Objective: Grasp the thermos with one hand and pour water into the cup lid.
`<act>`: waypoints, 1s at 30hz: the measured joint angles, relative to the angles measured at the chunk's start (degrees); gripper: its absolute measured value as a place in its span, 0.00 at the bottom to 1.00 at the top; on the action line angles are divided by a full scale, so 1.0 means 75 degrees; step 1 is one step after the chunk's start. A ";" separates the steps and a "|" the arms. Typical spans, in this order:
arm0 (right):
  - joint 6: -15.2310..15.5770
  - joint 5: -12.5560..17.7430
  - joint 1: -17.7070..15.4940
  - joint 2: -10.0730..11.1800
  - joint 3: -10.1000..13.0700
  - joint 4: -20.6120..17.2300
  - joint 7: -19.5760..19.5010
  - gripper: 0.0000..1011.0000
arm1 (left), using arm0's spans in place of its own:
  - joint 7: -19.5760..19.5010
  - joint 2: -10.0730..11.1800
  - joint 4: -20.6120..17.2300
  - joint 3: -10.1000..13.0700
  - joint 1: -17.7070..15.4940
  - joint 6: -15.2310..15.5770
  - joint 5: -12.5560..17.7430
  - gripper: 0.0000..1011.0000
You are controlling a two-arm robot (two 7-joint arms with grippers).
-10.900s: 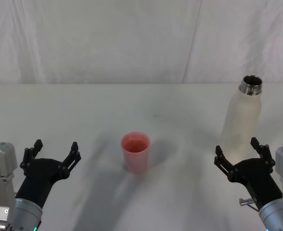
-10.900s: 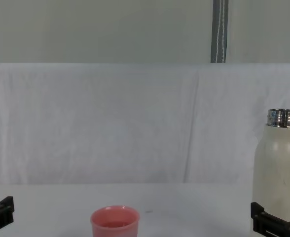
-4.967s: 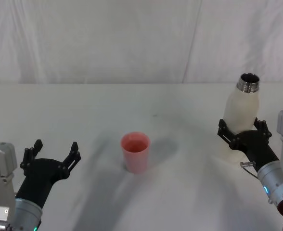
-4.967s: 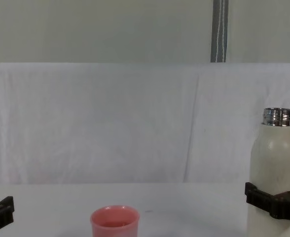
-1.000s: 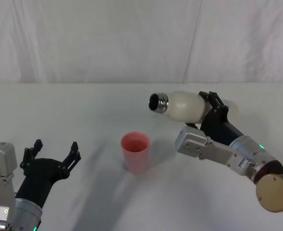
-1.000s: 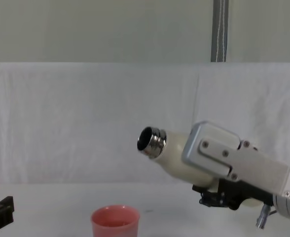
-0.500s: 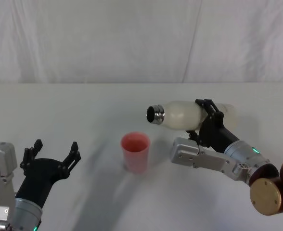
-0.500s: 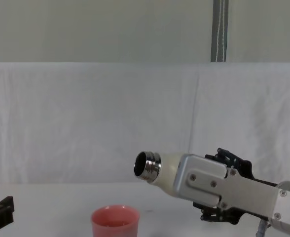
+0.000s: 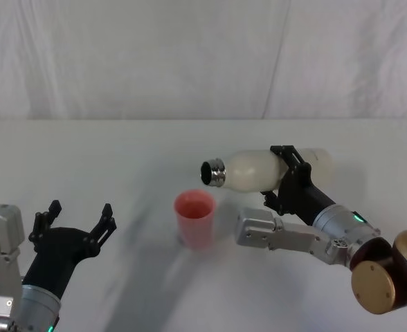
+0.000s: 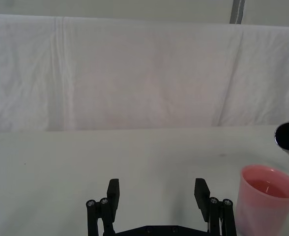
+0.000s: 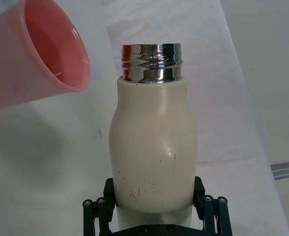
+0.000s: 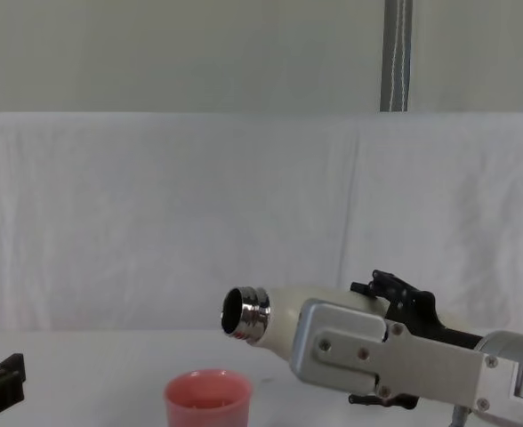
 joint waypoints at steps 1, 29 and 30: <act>0.0006 -0.0022 0.0001 0.0005 -0.0014 -0.0012 -0.0001 0.94 | 0.0000 0.0000 0.0000 0.0000 0.0000 0.0000 0.0000 0.99; 0.0164 -0.0690 0.0192 0.0128 -0.0352 -0.0020 -0.0123 0.94 | 0.0000 0.0000 0.0000 0.0000 0.0000 0.0000 0.0000 0.99; 0.0167 -0.0705 0.0195 0.0131 -0.0358 -0.0019 -0.0127 0.94 | 0.0000 0.0000 0.0000 0.0000 0.0000 0.0000 0.0000 0.99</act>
